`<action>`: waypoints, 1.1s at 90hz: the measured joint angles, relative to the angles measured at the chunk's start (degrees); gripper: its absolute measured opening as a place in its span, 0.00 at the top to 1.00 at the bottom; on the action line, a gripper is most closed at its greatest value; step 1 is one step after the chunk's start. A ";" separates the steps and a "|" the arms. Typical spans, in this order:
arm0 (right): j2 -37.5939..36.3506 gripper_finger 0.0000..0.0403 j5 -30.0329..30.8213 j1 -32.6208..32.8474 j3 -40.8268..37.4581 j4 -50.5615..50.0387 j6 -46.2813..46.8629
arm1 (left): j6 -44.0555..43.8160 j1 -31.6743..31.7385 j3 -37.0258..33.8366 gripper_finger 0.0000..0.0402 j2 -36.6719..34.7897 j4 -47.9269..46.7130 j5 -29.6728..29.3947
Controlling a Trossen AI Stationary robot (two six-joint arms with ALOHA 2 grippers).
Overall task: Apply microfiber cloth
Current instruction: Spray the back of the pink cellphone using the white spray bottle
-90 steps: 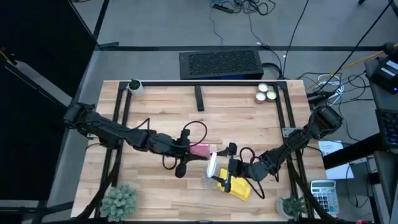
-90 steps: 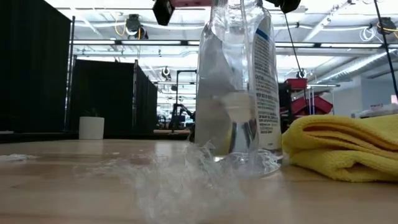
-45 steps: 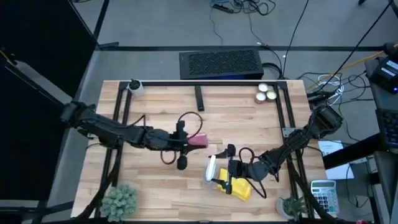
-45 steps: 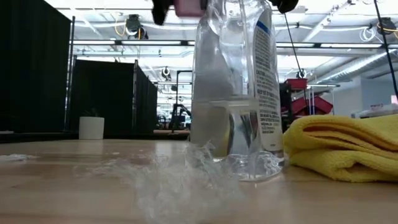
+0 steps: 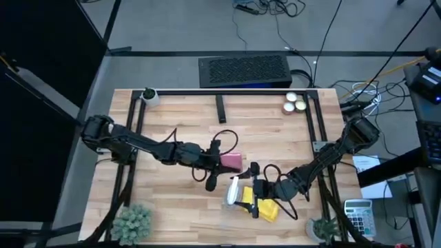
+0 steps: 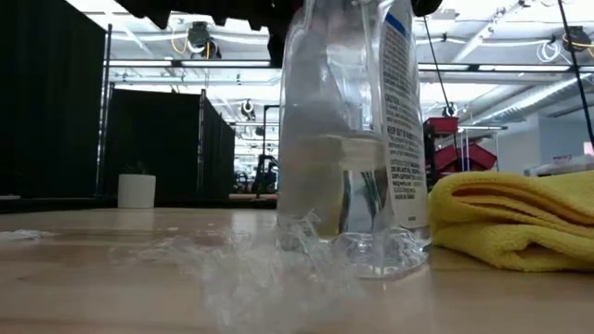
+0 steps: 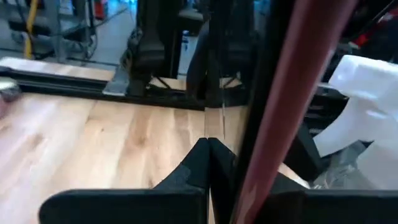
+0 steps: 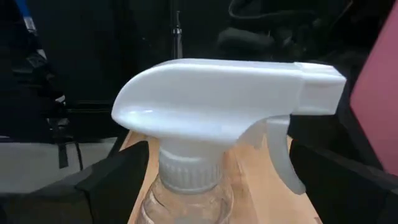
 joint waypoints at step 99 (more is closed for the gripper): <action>0.00 0.34 -2.62 -0.04 -0.11 -4.69 5.36 | -0.42 0.08 0.00 0.98 -0.19 -0.84 0.79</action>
